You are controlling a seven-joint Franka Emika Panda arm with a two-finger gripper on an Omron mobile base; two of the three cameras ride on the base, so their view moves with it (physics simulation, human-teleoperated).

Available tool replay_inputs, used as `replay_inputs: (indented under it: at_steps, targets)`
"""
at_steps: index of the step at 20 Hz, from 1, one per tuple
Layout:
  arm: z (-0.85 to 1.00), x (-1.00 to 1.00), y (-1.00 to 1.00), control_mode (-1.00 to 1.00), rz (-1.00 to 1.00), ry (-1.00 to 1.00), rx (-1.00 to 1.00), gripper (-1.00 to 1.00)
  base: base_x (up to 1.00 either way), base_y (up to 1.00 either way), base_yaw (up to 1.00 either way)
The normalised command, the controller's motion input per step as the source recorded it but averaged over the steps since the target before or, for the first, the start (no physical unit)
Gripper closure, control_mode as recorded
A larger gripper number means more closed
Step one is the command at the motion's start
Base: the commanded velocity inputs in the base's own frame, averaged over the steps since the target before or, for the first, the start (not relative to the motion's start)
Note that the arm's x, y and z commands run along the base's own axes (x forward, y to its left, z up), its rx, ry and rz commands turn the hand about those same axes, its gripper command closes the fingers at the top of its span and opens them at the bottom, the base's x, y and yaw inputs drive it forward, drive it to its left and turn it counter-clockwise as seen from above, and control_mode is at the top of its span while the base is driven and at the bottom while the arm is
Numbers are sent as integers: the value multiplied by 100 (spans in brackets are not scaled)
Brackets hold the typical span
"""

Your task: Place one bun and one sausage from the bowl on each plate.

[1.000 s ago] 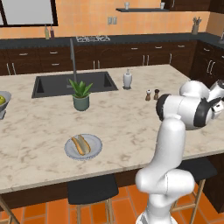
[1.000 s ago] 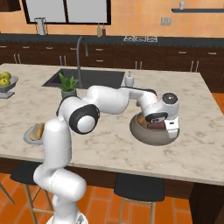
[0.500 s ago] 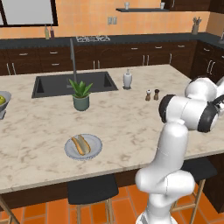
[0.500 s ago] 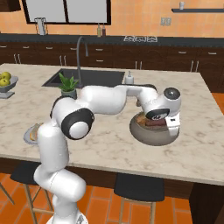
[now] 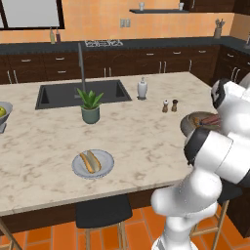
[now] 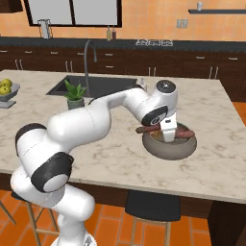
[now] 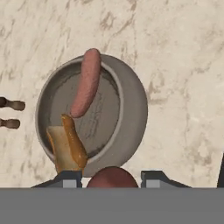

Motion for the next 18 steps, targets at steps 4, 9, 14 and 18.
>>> replay_inputs:
  at_steps: [4,9,14,18]
  targets:
    - [44,-27,100,-100,13,21,-8,100,0,0,0]
    - [13,-1,100,-100,17,24,-11,100,0,0,0]
    - [18,0,100,-100,23,35,0,100,0,0,0]
    - [0,3,100,-100,22,27,0,100,0,0,0]
